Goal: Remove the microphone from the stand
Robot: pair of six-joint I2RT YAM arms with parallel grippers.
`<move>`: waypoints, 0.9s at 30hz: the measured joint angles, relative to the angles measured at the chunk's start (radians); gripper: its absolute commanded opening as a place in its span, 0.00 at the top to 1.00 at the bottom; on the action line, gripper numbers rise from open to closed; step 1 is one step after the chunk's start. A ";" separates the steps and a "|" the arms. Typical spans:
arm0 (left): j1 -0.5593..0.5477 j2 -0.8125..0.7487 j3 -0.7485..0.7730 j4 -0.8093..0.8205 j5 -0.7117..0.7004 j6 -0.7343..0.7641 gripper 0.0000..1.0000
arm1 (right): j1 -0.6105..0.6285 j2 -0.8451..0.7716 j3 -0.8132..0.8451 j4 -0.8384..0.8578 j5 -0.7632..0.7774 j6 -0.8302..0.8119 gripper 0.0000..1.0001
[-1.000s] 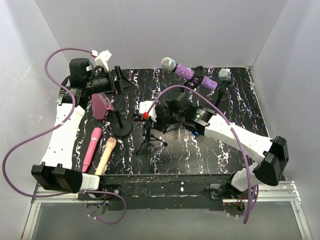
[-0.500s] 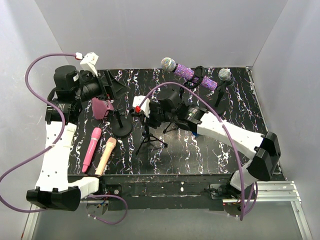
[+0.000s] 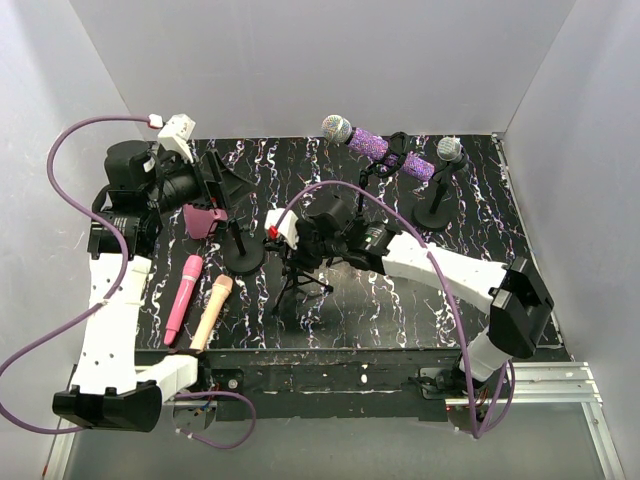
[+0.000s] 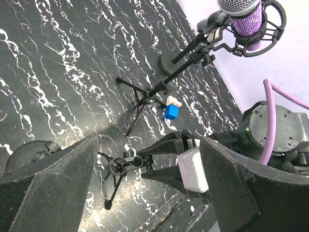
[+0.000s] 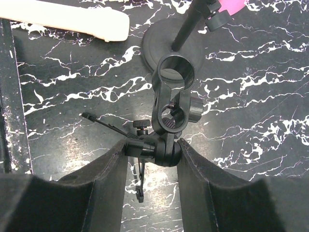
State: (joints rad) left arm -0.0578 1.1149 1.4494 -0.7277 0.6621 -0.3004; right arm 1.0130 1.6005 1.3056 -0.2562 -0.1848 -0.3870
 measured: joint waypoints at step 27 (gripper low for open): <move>0.003 -0.008 0.007 -0.063 -0.036 0.063 0.12 | -0.135 0.311 0.328 0.102 0.321 0.104 0.99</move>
State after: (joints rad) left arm -0.0551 1.1069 1.4563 -0.7910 0.6262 -0.2379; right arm 0.8776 1.9114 1.6341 -0.1543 0.1364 -0.2832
